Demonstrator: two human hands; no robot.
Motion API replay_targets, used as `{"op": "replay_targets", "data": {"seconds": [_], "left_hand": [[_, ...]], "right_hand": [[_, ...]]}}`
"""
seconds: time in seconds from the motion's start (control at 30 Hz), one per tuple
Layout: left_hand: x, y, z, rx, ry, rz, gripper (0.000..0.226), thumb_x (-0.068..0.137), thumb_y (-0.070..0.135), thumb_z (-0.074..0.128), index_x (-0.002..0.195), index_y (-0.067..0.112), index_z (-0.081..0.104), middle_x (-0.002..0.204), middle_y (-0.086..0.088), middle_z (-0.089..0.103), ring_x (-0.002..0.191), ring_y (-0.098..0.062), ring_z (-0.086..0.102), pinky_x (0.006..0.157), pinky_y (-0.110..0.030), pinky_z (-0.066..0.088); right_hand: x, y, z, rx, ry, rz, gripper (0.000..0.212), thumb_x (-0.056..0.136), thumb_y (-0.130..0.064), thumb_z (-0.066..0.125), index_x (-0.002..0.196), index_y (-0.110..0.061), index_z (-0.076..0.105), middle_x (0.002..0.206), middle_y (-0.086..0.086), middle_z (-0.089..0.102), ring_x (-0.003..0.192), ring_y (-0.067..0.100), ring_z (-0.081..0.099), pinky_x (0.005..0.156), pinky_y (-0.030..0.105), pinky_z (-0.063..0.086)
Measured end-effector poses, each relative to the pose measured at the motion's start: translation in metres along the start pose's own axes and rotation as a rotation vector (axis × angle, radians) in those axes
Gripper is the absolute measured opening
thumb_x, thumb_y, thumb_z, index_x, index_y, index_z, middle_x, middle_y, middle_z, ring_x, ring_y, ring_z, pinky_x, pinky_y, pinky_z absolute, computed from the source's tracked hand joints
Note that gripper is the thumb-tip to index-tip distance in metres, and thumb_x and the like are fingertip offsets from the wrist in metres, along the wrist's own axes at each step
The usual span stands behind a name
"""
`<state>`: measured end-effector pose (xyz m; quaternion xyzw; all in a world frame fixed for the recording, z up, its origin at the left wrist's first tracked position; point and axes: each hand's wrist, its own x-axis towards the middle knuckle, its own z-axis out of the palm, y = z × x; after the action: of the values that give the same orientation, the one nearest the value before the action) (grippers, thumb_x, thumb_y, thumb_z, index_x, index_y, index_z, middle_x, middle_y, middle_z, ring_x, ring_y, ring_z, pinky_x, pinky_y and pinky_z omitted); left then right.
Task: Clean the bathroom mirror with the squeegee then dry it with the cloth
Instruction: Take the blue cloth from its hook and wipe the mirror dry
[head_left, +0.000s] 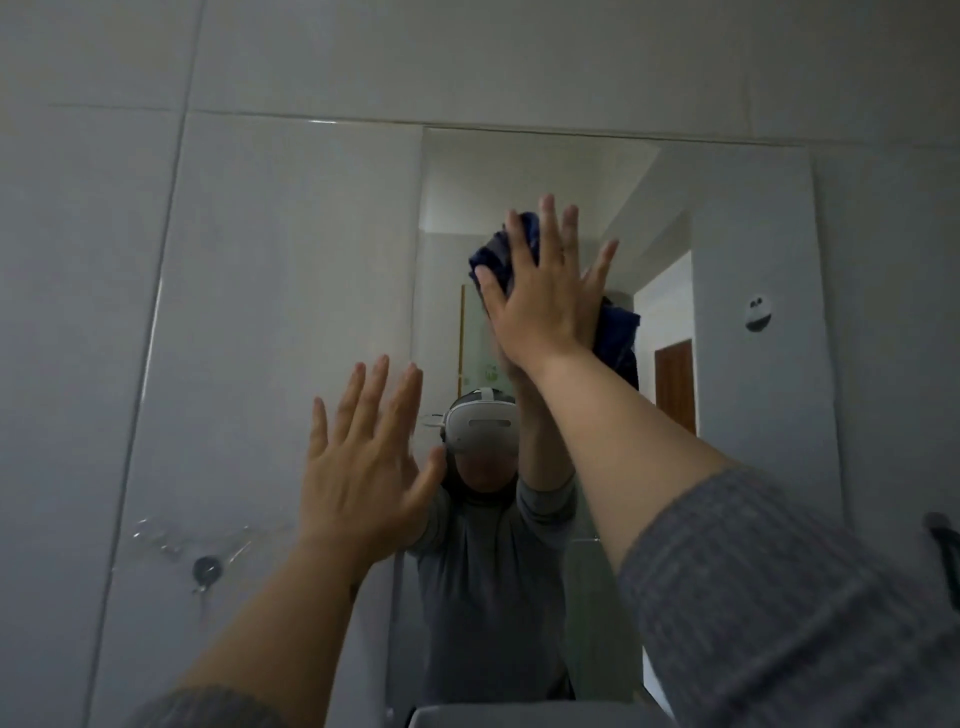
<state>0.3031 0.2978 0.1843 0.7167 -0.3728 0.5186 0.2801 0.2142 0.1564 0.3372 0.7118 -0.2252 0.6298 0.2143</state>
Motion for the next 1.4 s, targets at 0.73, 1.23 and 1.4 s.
{"op": "replay_targets", "data": {"seconds": [0.73, 1.23, 1.4], "left_hand": [[-0.057, 0.008, 0.011, -0.046, -0.209, -0.083, 0.088, 0.079, 0.068, 0.030, 0.151, 0.030, -0.005, 0.161, -0.003, -0.007, 0.147, -0.022, -0.008, 0.115, -0.057, 0.013], [-0.058, 0.004, 0.017, -0.062, -0.165, -0.077, 0.091, 0.078, 0.070, 0.037, 0.151, 0.031, -0.001, 0.162, -0.001, -0.003, 0.148, -0.018, -0.007, 0.116, -0.054, 0.016], [-0.059, 0.005, 0.017, -0.064, -0.160, -0.077, 0.092, 0.077, 0.069, 0.039, 0.151, 0.030, -0.001, 0.162, -0.002, -0.003, 0.148, -0.020, -0.006, 0.115, -0.055, 0.018]], "right_hand": [[-0.084, 0.094, -0.005, -0.036, -0.101, -0.068, 0.064, 0.095, -0.059, 0.026, 0.151, -0.032, 0.016, 0.162, 0.005, 0.007, 0.148, 0.032, 0.004, 0.112, 0.063, -0.003], [-0.165, 0.212, 0.000, 0.031, -0.059, 0.463, 0.065, 0.094, -0.056, 0.025, 0.152, -0.026, 0.019, 0.162, 0.009, 0.010, 0.148, 0.031, 0.007, 0.113, 0.065, 0.000], [-0.188, 0.183, 0.006, 0.026, -0.027, 0.508, 0.063, 0.096, -0.054, 0.026, 0.151, -0.024, 0.020, 0.161, 0.010, 0.012, 0.148, 0.033, 0.010, 0.114, 0.065, 0.004]]}}
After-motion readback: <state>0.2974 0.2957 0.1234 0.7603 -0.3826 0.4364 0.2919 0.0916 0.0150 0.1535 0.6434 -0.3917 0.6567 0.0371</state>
